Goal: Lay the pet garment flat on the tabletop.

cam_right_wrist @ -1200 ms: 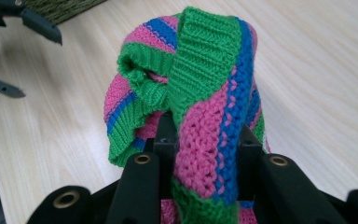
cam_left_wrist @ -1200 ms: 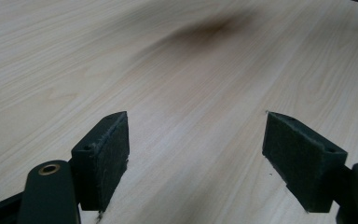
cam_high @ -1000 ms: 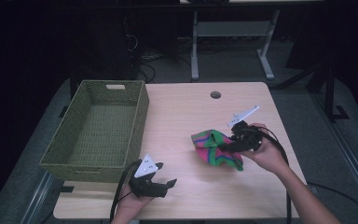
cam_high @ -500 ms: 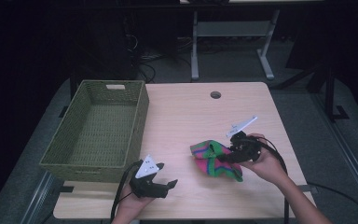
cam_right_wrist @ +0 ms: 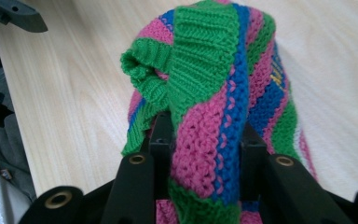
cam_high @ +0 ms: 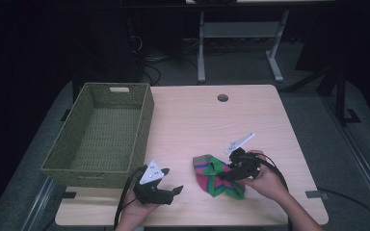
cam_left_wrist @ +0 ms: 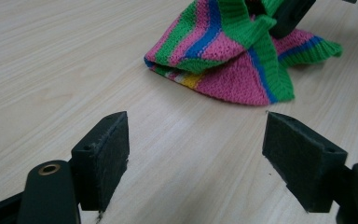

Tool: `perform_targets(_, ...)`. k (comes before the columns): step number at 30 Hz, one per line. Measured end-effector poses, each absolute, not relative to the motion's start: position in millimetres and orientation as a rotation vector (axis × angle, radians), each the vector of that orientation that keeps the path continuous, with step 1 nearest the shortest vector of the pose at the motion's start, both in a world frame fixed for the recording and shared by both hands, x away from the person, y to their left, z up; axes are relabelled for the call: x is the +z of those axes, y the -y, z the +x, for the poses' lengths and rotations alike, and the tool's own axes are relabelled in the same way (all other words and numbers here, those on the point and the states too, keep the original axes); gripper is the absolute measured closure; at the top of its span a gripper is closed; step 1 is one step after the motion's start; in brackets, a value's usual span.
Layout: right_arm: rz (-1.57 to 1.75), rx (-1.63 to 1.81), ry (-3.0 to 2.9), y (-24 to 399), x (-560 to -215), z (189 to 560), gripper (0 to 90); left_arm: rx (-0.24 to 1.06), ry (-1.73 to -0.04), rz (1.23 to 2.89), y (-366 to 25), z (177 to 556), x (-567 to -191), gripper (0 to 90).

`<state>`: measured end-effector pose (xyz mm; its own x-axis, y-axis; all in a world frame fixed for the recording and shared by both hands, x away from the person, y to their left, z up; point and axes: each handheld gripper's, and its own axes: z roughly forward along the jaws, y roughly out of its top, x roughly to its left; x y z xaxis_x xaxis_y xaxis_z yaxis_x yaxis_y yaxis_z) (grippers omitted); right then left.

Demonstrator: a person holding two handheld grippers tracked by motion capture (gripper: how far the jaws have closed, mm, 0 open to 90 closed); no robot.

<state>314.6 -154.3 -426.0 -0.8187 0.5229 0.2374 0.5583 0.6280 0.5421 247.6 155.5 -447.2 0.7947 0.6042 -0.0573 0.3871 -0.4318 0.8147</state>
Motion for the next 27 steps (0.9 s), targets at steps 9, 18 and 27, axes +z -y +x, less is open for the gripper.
perform_targets(9, -0.881, -0.898, 2.809, 144, -445, 304, 59.3, 0.306, -0.733, 2.077, -155, 247, -447, 22.6)
perform_targets(18, -0.856, -0.968, 2.784, 148, -447, 300, 46.6, 0.304, -0.728, 2.079, -154, 247, -447, 22.6)
perform_targets(27, -0.847, -0.997, 2.784, 154, -441, 295, 41.5, 0.303, -0.727, 2.079, -155, 247, -446, 22.6)
